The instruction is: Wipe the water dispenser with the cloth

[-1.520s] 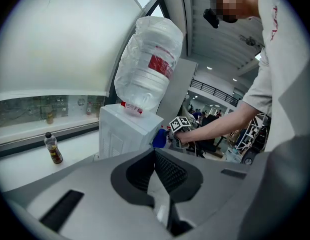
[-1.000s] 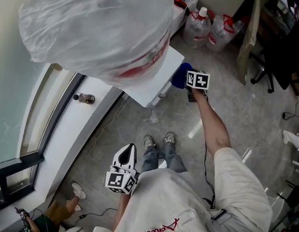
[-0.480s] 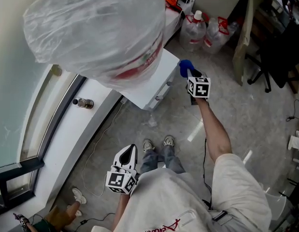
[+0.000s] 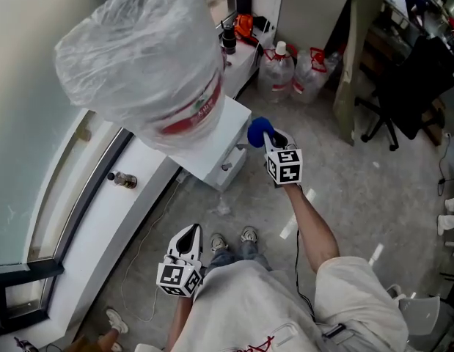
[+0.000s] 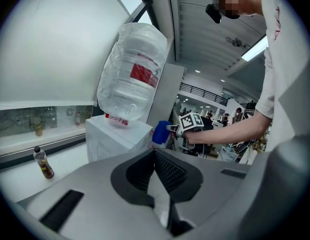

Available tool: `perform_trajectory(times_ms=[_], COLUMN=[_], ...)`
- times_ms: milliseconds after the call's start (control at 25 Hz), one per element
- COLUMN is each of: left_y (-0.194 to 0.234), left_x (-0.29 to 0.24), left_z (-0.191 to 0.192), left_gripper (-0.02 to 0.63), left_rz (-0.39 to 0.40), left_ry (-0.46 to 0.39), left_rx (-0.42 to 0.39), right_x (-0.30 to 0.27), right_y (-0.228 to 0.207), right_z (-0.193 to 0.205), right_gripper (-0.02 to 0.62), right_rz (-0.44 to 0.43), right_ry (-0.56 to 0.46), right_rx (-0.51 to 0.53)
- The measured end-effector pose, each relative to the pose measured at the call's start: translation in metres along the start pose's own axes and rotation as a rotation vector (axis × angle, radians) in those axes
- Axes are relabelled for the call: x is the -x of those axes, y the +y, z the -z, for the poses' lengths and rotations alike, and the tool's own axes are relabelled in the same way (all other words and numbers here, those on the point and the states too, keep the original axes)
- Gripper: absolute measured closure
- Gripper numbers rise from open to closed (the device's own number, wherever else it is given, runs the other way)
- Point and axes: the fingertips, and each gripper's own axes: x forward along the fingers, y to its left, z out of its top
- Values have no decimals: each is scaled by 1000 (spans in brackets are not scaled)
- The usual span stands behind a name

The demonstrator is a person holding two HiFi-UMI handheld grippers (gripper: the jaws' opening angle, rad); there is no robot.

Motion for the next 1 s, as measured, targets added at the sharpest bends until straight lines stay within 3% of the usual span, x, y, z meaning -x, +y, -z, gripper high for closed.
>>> perform_trajectory(times_ms=[320, 680, 1000], left_y=[-35, -71, -75], left_x=[-19, -21, 11], left_z=[-32, -36, -22], left_gripper=[594, 594, 594], left_rz=[35, 91, 96], left_ry=[-95, -117, -126], left_rx=[-52, -94, -88], right_x=[77, 152, 223], right_y=[42, 66, 123], right_z=[-30, -17, 12], right_gripper=[545, 545, 545], right_rz=[-65, -95, -142], right_ry=[-115, -156, -159], right_rx=[30, 24, 71])
